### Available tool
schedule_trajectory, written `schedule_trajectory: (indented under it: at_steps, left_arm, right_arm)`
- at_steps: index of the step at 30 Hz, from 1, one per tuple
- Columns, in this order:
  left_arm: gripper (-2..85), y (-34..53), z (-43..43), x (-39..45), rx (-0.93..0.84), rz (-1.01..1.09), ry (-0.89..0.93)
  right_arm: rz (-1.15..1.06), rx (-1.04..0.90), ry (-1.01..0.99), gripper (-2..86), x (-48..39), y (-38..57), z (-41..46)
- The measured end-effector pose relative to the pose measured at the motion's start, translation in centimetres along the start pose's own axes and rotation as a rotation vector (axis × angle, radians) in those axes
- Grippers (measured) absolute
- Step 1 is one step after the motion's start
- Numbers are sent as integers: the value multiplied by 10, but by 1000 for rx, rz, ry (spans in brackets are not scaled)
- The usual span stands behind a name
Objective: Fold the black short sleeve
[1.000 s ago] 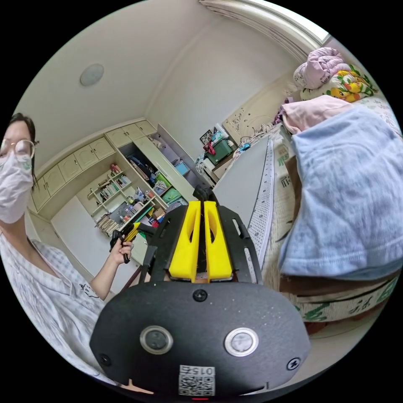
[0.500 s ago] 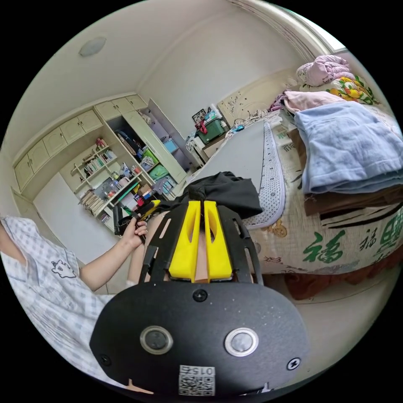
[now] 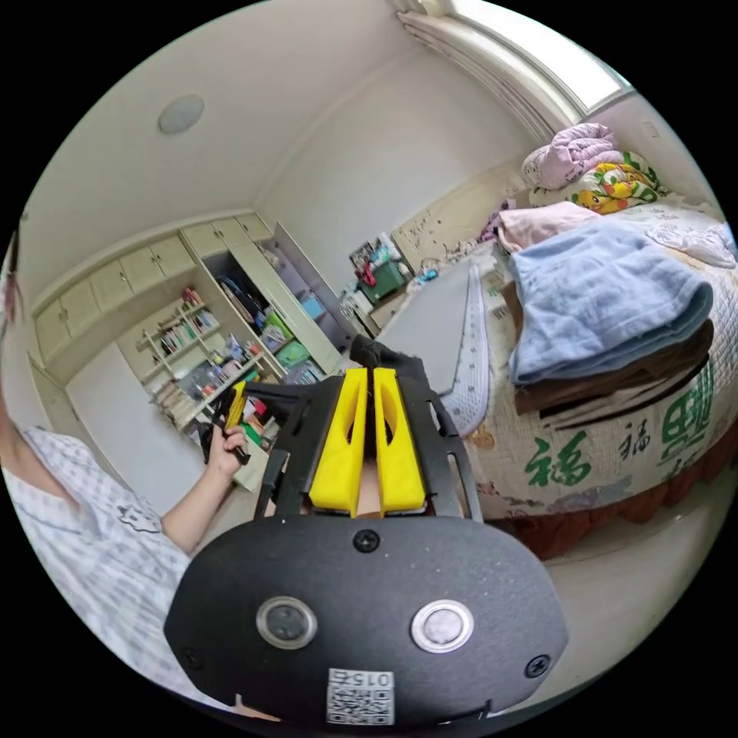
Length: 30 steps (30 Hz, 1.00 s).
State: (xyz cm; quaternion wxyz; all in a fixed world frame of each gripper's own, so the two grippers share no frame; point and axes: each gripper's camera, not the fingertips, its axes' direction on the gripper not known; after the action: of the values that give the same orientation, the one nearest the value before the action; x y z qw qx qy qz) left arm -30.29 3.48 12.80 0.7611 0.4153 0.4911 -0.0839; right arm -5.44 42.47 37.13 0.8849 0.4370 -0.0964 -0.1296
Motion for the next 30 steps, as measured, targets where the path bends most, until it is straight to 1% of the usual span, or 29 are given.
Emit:
schedule_trajectory:
  at_steps: [2,5,7,9,11,13,14,15,17,18,19,20,21,22,23,26,28,30]
  left_arm:
    - [-7,-19,-15,35,40,71,50]
    - [-6,-37,-32,69,67,161,67]
    - [-6,-47,-39,77,85,208,76]
    - [-6,-61,-33,66,32,173,-15]
    - [-6,-81,-4,23,-54,64,-160]
    - [-7,-109,31,-22,-142,-47,-180]
    - [-7,-136,55,-44,-171,-80,-183]
    - [-7,-152,68,-51,-175,-77,-190]
    - [-7,-232,111,-60,-105,-76,-233]
    - [-7,-253,118,-59,-58,-96,-216]
    - [-7,-294,130,-49,25,-103,-146]
    - [-7,-333,141,-22,79,-39,-107]
    - [-7,-349,146,-3,101,22,-110]
    - [-7,-374,151,38,140,149,-139]
    - [-7,-388,151,72,181,231,-152]
    - [-7,-393,132,112,240,308,-127]
    - [-7,-377,114,112,233,349,-128]
    - [-7,-349,94,95,187,368,-134]
  right_arm:
    - [-20,95,-88,3,-4,-19,-34]
    - [-98,144,-108,2,-17,-44,-61]
    - [-135,152,-113,2,-22,-57,-62]
    - [-138,110,-103,2,-16,-71,-42]
    - [-93,17,-30,1,5,-98,11]
    - [-52,-65,-18,1,24,-136,58]
    - [-62,-98,-41,1,28,-171,86]
    - [-74,-93,-38,1,26,-190,98]
    - [-164,-7,-18,1,2,-280,127]
    - [-189,27,-9,1,-8,-303,129]
    - [-231,78,3,1,-33,-348,129]
    - [-294,143,16,1,-66,-385,123]
    - [-332,179,25,1,-84,-398,117]
    - [-410,253,47,1,-121,-416,105]
    - [-478,310,53,1,-154,-423,91]
    - [-569,355,10,1,-195,-408,58]
    - [-616,304,5,1,-197,-379,48]
    - [-670,237,55,2,-185,-335,50]
